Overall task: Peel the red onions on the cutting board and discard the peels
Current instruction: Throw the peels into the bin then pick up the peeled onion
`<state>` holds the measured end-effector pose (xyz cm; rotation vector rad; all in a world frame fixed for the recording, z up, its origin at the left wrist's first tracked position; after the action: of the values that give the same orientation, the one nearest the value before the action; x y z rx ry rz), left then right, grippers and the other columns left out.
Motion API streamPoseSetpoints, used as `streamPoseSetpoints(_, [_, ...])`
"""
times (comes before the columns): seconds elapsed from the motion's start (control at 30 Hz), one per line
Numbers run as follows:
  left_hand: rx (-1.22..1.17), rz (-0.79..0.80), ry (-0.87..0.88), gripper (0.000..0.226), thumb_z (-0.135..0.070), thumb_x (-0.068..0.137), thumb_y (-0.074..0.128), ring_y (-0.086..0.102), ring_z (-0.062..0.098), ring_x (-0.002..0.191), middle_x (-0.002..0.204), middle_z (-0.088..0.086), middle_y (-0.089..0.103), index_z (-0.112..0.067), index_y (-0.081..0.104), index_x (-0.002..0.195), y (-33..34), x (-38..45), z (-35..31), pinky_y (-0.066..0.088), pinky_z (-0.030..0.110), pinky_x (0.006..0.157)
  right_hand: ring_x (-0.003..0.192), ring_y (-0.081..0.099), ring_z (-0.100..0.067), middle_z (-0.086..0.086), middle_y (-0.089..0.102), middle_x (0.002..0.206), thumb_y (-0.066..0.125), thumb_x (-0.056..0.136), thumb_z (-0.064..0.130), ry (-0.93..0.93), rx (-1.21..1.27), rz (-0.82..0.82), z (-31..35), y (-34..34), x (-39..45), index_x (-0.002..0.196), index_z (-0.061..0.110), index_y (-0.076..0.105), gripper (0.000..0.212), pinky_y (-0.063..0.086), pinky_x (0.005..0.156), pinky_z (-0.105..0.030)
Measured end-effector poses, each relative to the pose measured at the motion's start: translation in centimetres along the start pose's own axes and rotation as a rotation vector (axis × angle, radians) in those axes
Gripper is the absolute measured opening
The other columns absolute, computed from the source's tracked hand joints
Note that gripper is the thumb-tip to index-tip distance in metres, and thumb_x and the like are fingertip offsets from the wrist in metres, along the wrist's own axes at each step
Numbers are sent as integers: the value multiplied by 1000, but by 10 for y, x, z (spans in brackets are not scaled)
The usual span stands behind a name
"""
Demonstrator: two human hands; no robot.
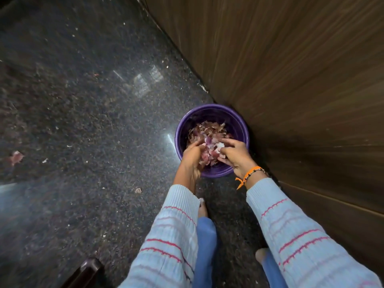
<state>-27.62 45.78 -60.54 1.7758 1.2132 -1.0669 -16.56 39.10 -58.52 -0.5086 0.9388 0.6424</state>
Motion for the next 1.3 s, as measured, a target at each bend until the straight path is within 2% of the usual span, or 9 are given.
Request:
streamPoseSetpoints(0.1, [-29, -7, -1, 30, -8, 95, 42, 61, 4, 55, 68, -4, 66, -11, 57, 121, 2, -18, -7, 50, 20, 53, 101, 62, -24, -17, 62, 116, 45, 92, -5, -5, 15, -23, 12, -10, -21, 113, 2, 62, 28, 52, 85, -33])
streamPoseSetpoints(0.17, [-48, -15, 0, 24, -12, 95, 43, 61, 4, 65, 74, -6, 67, -14, 59, 113, 5, -39, -12, 50, 18, 55, 107, 60, -28, -23, 61, 119, 43, 94, -3, -13, 37, -16, 23, -16, -42, 111, -2, 62, 25, 50, 90, -34])
streamPoseSetpoints(0.3, [-72, -23, 72, 18, -12, 96, 43, 56, 5, 69, 80, -4, 62, -16, 61, 97, 18, -101, -35, 49, 14, 57, 76, 57, -13, -14, 62, 94, 43, 95, -1, -82, 110, 22, 53, -30, -90, 112, -6, 60, 24, 51, 83, -30])
streamPoseSetpoints(0.4, [-124, -5, 144, 17, -11, 96, 44, 59, 6, 72, 84, -1, 63, -14, 62, 96, 32, -158, -57, 50, 17, 63, 74, 55, -12, -5, 60, 81, 44, 94, 0, -136, 203, 67, 80, -41, -139, 100, -1, 63, 20, 51, 74, -23])
streamPoseSetpoints(0.5, [-137, 25, 205, 17, -11, 94, 48, 58, 7, 75, 86, 0, 63, -11, 61, 104, 50, -215, -78, 52, 13, 58, 72, 55, -10, -4, 60, 80, 44, 94, 0, -219, 264, 110, 110, -56, -195, 82, 11, 62, 24, 52, 69, -19])
streamPoseSetpoints(0.67, [-85, 131, 293, 15, -9, 94, 49, 62, 6, 63, 75, 1, 66, -11, 63, 91, 97, -324, -111, 51, 14, 51, 71, 54, -8, -3, 60, 79, 44, 93, -2, -362, 358, 119, 153, -102, -298, 86, 6, 62, 21, 50, 68, -18])
streamPoseSetpoints(0.87, [87, 361, 391, 20, -11, 95, 45, 55, 10, 75, 81, -4, 63, -15, 65, 92, 163, -438, -118, 48, 22, 73, 74, 55, -11, -4, 61, 83, 44, 94, -1, -494, 452, 129, 179, -183, -407, 85, 9, 62, 22, 51, 72, -19])
streamPoseSetpoints(1.1, [301, 571, 418, 21, -12, 95, 46, 58, 9, 74, 83, -3, 65, -15, 67, 92, 251, -517, -78, 51, 19, 65, 74, 57, -11, -4, 63, 85, 45, 94, 2, -639, 557, 13, 184, -296, -484, 85, 9, 62, 21, 53, 71, -18])
streamPoseSetpoints(1.3, [462, 733, 408, 22, -10, 95, 45, 58, 10, 75, 80, -4, 67, -15, 66, 89, 339, -568, -23, 50, 24, 73, 75, 60, -12, -3, 65, 84, 46, 93, 2, -731, 640, -123, 165, -397, -521, 84, 11, 64, 22, 54, 74, -21])
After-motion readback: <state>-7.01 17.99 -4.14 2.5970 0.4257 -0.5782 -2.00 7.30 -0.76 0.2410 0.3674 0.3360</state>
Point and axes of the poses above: each hand's wrist, its own x-axis towards the middle knuckle, its own y-axis out of the palm, z = x × y, the point moved 10 cm from there along x, towards the middle knuckle
